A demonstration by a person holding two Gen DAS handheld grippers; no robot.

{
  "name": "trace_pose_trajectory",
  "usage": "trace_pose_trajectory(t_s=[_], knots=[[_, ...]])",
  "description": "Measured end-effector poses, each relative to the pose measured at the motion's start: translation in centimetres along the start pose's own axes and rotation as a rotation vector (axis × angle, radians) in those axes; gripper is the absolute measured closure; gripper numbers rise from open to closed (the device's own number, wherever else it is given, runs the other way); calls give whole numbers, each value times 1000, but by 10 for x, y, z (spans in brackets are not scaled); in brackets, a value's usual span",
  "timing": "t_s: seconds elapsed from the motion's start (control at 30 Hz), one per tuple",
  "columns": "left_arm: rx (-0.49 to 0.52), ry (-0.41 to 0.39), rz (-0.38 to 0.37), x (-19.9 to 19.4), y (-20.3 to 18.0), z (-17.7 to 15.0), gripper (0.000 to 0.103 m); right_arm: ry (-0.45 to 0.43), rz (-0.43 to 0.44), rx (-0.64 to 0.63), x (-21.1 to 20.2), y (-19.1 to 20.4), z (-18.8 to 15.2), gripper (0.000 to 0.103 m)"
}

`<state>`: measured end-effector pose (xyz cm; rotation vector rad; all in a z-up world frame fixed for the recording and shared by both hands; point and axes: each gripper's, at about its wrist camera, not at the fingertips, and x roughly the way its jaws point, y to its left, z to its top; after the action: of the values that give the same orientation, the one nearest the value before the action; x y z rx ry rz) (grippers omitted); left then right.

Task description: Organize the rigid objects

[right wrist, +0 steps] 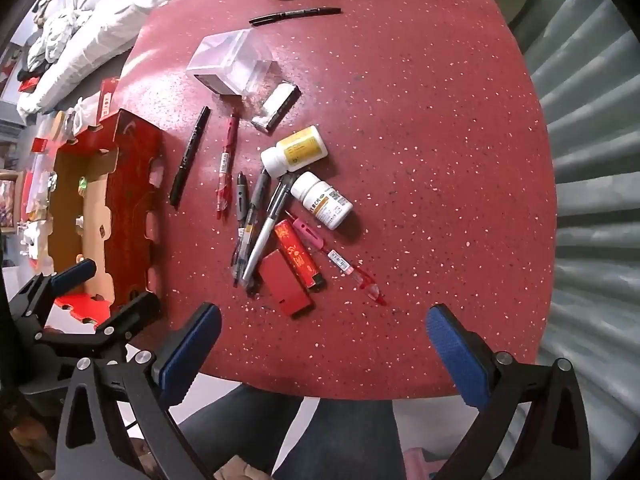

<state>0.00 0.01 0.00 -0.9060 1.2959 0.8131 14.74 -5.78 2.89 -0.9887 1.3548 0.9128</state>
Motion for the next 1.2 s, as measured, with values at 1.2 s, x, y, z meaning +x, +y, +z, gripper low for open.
trace_pose_trajectory(t_s=[1.2], knots=[[-55, 64, 5, -1, 1, 3, 0, 43, -20, -86, 2, 11, 10, 0]])
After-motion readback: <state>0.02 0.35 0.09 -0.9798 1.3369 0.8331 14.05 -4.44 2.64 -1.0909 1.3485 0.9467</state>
